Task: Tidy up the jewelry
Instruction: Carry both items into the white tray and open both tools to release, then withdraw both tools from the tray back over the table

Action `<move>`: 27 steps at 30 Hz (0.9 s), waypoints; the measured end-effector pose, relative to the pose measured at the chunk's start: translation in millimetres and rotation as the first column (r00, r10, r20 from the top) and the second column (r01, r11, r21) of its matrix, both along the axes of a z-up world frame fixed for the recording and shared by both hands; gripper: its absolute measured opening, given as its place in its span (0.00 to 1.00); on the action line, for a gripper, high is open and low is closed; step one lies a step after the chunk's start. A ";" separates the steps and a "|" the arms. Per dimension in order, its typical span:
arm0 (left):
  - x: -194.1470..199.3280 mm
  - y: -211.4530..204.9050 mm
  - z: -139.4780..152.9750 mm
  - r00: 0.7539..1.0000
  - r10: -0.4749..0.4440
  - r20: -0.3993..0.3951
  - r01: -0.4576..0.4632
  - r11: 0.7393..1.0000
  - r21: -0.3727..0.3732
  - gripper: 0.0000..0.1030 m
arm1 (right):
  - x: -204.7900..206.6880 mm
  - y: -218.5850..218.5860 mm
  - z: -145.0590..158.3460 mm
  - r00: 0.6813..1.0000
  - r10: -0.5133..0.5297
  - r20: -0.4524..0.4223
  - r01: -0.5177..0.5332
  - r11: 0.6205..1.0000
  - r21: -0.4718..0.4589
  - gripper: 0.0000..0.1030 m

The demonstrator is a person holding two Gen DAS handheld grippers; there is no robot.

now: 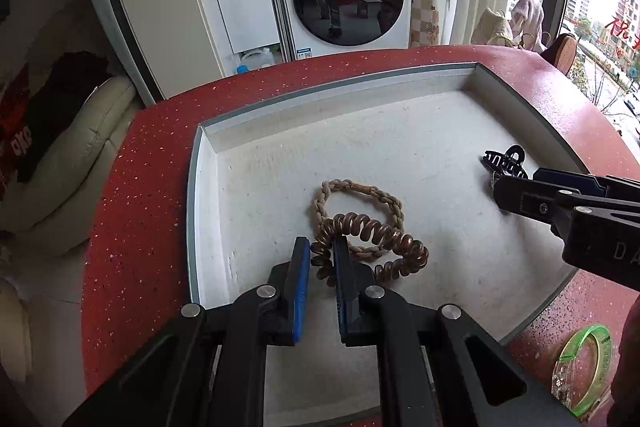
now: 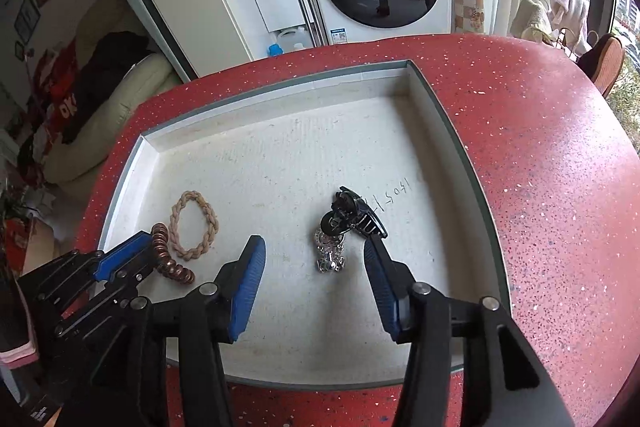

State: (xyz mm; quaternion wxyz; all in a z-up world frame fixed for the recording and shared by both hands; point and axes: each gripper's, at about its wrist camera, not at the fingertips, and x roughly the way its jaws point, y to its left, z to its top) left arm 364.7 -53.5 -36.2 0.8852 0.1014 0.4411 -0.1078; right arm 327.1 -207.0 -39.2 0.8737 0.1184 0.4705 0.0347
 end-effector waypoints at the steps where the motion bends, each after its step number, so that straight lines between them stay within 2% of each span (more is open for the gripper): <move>1: 0.6 0.7 1.3 1.000 0.003 0.001 -0.003 1.000 -0.005 0.51 | -1.4 -0.8 2.7 1.000 -0.005 0.007 0.004 1.000 0.007 0.55; 2: -0.2 2.7 2.3 1.000 0.010 0.007 -0.010 1.000 -0.009 0.82 | -2.6 -1.9 5.5 1.000 -0.009 0.015 0.009 1.000 0.017 0.56; 3: -2.0 4.1 5.0 0.999 0.021 0.028 -0.021 1.000 -0.013 0.89 | -3.8 -3.2 8.2 1.000 -0.013 0.023 0.012 1.000 0.028 0.59; 5: -4.6 4.4 9.8 0.998 0.022 0.060 -0.021 1.000 -0.017 0.89 | -5.2 -4.8 12.6 0.999 -0.017 0.033 0.015 0.999 0.044 0.62; 11: -7.2 8.3 14.2 0.998 0.035 0.048 -0.033 0.999 -0.038 0.89 | -8.1 -6.4 18.2 0.999 -0.019 0.044 0.017 0.998 0.061 0.63; 12: -8.7 10.0 15.8 0.998 0.038 0.051 -0.036 0.998 -0.045 0.90 | -9.6 -5.3 19.3 0.999 -0.019 0.046 0.016 0.998 0.064 0.66; 13: -10.1 11.7 17.6 0.998 0.043 0.054 -0.040 0.998 -0.049 1.00 | -10.6 -5.4 20.2 0.999 -0.018 0.047 0.014 0.998 0.067 0.70; 22: -36.4 24.8 44.1 0.994 0.059 0.091 -0.052 0.995 -0.085 1.00 | -31.9 -4.3 35.9 0.996 -0.023 0.090 0.015 0.997 0.081 0.85; 24: -45.1 28.7 49.5 0.994 0.060 0.095 -0.051 0.994 -0.093 1.00 | -39.2 -3.7 41.5 0.994 -0.031 0.108 0.024 0.998 0.066 0.86; 26: -53.6 32.5 54.0 0.994 0.060 0.094 -0.050 0.993 -0.107 1.00 | -46.4 -0.7 47.3 0.992 -0.021 0.122 0.017 0.999 0.039 0.99; 27: -57.6 34.8 56.3 0.994 0.061 0.090 -0.050 0.992 -0.116 1.00 | -50.4 0.9 50.3 0.991 -0.014 0.134 0.010 1.000 0.029 1.00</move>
